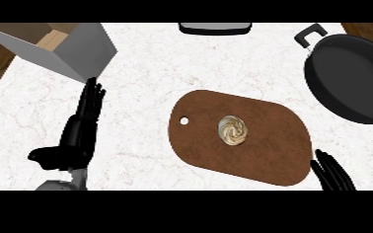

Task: Pick the cupcake from the cutting board and place it in the pot

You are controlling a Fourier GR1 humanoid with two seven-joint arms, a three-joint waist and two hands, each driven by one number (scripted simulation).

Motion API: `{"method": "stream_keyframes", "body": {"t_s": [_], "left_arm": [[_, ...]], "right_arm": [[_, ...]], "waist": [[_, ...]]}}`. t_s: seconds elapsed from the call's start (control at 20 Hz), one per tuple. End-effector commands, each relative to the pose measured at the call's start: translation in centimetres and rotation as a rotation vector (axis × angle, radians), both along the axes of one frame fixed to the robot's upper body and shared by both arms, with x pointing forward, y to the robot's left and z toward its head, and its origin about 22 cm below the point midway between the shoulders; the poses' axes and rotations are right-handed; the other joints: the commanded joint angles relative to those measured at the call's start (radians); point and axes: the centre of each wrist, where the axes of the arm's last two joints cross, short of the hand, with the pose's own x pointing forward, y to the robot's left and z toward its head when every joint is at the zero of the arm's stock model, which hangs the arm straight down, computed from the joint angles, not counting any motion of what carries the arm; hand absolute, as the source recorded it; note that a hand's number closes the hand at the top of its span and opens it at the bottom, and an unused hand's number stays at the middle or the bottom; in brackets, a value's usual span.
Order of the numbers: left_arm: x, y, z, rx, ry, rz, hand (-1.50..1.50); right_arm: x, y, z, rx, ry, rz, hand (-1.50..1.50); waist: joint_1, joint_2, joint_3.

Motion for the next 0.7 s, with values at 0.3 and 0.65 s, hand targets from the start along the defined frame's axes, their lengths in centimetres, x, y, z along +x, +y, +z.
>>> {"method": "stream_keyframes", "body": {"t_s": [0.3,0.65], "left_arm": [[0.6,-2.3,-0.8,-0.010,0.015,-0.002,0.00],[0.9,1.4,-0.3,-0.008,0.022,0.010,0.00]], "right_arm": [[4.0,7.6,0.5,-0.089,0.221,-0.042,-1.50],[6.9,9.9,-0.9,-0.165,0.368,-0.136,-1.50]], "waist": [[-0.005,-0.006,0.006],[-0.004,-0.006,0.006]]}}
